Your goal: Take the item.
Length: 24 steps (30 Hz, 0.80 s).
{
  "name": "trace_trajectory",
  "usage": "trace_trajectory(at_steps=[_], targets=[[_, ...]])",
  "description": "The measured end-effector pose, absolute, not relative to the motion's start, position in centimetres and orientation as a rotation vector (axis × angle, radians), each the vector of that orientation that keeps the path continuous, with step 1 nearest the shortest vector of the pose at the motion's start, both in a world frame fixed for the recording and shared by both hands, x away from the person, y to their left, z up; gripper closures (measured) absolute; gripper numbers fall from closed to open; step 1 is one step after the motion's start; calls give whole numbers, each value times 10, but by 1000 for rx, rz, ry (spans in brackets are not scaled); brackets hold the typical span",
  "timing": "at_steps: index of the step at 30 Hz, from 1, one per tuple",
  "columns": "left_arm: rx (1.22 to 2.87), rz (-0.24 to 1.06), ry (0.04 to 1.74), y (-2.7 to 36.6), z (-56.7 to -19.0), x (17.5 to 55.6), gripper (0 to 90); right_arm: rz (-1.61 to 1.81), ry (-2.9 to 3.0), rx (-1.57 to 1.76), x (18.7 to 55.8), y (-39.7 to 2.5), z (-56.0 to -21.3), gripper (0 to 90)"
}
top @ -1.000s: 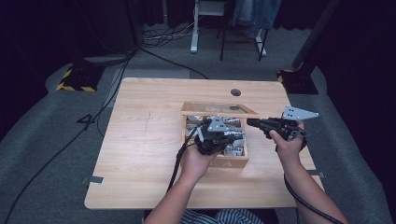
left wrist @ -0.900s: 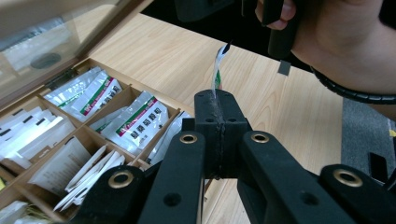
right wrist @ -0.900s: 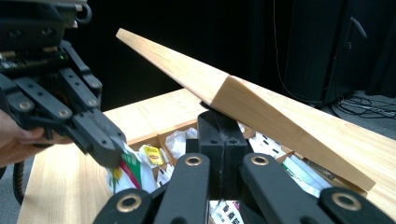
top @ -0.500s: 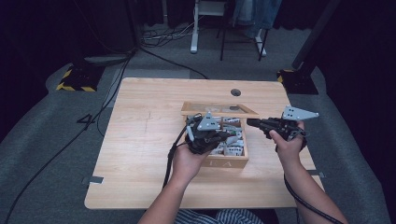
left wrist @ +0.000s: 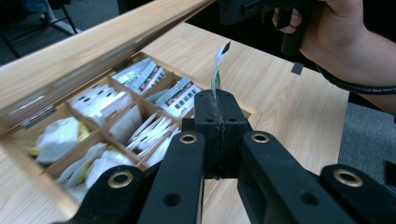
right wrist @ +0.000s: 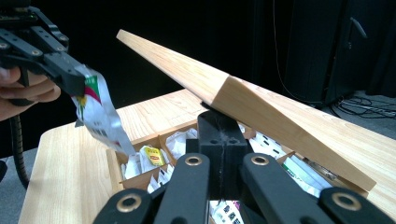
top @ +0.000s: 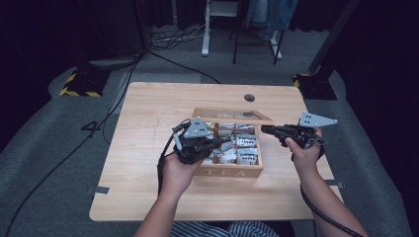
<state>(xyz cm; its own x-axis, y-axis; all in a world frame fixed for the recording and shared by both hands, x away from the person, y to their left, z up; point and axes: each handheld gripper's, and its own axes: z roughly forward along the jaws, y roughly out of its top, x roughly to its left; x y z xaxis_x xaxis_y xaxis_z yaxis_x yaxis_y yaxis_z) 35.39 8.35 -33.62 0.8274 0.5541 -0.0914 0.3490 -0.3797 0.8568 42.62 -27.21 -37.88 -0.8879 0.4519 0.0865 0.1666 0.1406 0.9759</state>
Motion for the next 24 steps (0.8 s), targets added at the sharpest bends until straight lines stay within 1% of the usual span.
trace_trajectory(at_steps=[3,6,18,24], targets=[[1985,240,690,97,-335,353,895,1825,2186,609,426,-272,-379,900],[1972,253,711,110,-334,351,895,1825,2186,609,426,-272,-379,900],[2036,326,777,141,-336,342,895,1821,2191,613,426,-272,-380,900],[2033,383,858,162,-341,340,895,1818,2194,611,426,-271,-380,900]])
